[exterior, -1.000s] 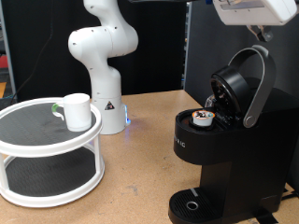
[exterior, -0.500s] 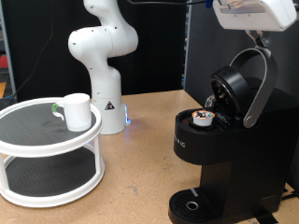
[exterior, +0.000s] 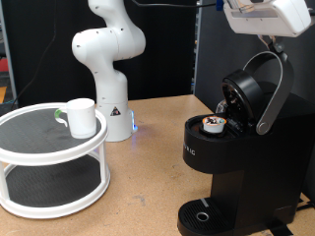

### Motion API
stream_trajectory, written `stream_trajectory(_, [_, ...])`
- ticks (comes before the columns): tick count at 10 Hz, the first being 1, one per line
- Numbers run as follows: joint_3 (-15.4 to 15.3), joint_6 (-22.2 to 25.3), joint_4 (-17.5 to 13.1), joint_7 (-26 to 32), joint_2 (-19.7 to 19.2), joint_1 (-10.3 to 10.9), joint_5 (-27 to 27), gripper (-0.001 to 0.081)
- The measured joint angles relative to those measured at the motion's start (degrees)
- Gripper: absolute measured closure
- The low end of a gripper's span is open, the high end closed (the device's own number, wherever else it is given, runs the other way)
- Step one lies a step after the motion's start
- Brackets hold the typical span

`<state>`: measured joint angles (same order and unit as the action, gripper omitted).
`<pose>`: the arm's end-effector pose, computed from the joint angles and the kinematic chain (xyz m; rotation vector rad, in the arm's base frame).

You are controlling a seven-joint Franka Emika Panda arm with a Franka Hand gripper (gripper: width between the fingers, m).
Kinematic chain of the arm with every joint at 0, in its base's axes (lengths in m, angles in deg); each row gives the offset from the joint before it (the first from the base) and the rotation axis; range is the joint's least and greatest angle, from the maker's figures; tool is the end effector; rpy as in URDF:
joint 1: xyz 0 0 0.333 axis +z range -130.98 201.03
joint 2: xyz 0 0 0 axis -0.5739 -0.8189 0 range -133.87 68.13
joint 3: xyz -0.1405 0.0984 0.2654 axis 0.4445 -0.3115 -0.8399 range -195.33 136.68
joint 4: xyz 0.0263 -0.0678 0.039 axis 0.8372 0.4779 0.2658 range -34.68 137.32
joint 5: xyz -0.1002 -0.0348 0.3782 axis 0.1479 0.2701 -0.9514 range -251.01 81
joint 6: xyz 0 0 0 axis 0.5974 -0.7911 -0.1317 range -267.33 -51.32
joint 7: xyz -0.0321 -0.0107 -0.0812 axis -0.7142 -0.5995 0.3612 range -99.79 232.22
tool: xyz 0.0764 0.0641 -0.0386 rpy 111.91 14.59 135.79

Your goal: Make a cup of coffee with the keurig machine

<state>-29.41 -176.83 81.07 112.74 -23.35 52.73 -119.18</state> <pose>0.4999 0.1829 0.5271 -2.4157 -1.0783 -0.4965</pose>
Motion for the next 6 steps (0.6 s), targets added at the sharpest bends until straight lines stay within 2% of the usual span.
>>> stream_trajectory(6, [-0.44,-0.98,-0.53,-0.02,0.07,0.03,-0.96,0.0801])
